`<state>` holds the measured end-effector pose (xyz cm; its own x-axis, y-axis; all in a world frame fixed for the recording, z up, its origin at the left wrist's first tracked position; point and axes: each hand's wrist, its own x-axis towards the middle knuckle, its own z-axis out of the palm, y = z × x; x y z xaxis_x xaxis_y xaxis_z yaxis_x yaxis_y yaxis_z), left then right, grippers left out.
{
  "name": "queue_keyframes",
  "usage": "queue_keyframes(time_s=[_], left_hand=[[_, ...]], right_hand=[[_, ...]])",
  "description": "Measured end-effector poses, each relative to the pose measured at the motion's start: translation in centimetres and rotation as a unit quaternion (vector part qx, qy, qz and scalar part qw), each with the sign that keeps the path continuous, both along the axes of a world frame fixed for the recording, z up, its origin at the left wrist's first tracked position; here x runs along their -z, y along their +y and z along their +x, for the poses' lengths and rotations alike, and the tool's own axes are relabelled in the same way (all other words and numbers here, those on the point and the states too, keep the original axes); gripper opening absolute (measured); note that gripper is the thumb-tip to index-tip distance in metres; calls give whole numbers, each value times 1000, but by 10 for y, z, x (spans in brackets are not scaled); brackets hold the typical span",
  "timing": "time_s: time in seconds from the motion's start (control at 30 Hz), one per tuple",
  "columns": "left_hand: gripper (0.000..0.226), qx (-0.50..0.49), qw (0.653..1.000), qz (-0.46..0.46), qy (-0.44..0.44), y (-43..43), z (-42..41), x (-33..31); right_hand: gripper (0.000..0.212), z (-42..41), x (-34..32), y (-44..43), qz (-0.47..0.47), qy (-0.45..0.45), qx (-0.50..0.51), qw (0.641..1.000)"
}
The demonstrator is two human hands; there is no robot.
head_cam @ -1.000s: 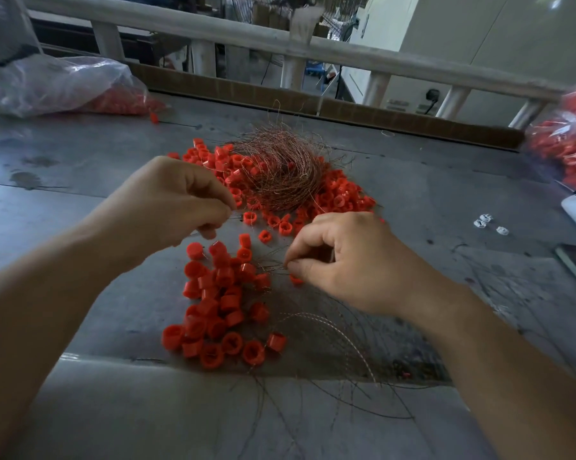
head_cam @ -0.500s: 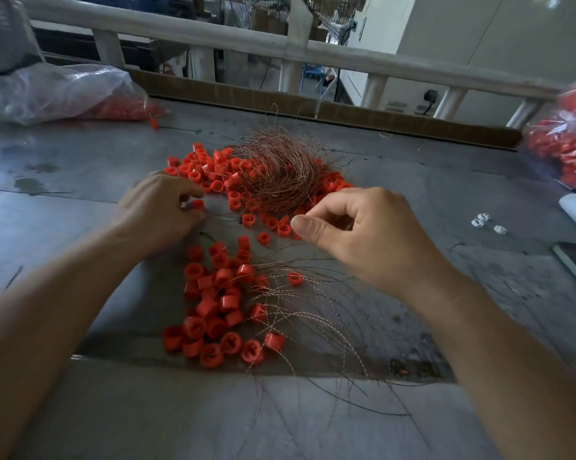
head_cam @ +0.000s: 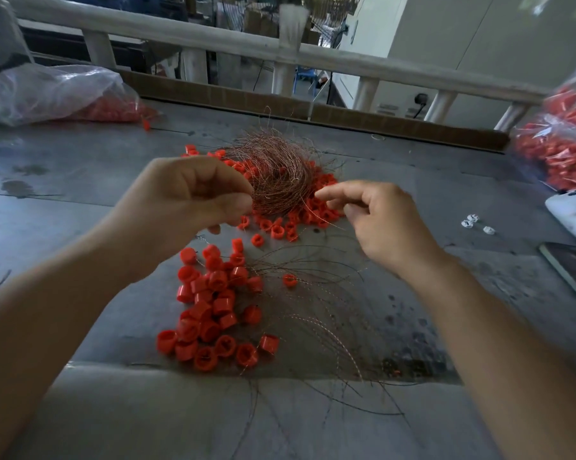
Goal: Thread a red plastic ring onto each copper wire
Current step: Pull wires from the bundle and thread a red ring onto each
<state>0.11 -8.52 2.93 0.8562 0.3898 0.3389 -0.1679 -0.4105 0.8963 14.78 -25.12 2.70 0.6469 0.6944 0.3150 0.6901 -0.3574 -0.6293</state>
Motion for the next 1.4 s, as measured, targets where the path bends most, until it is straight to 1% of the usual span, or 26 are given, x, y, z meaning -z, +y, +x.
queue_keyframes(time_s=[0.07,0.1,0.17,0.2,0.27,0.4,0.47,0.57,0.63,0.7,0.77,0.8,0.9,1.03,1.17,1.4], left_hand=[[25,4,1000,14,10,-4,2,2],[23,2,1000,15,16,-5,3,2],[20,2,1000,14,21,-6,4,3],[20,3,1000,13,20,-6,3,3],[22,9,1000,9,14,-5,3,2],[30,10,1000,-3,5,-7,2,2],[31,14,1000,-13,3,-8,3,4],[31,19,1000,-1,10,-11,2,5],[31,30,1000,-1,8,-12,2,5],[29,44,999,-20,-1,-13,3,5],[28,57,997,-51,-12,-13,3,5],[28,62,996,-65,-15,-13,4,5],[28,73,994,-74,-17,-14,3,4],[33,79,994,-74,-27,-16,2,2],[37,87,992,-84,-39,-17,0,0],[36,102,988,-107,-45,-17,0,2]], right_hand=[[47,2,5,2,-50,12,-36,998],[47,2,6,4,-68,19,-53,996],[40,2,8,7,-80,21,-77,994],[35,1,9,9,-72,16,-82,994],[27,-1,8,11,-22,2,-82,996],[25,0,0,7,103,-34,-88,990],[26,-1,-4,5,153,-29,-98,983],[21,-8,-10,3,218,-17,-133,967],[21,-13,-16,0,253,-66,-145,954],[23,-17,-22,-3,269,-142,-145,942],[24,-22,-25,-5,264,-189,-139,936],[23,-25,-26,-5,260,-189,-136,937],[15,-32,-25,-2,238,-160,-141,948],[4,-37,-20,1,172,-150,-145,963],[4,-43,-15,4,141,-130,-140,971],[3,-44,-14,3,129,-91,-134,978]])
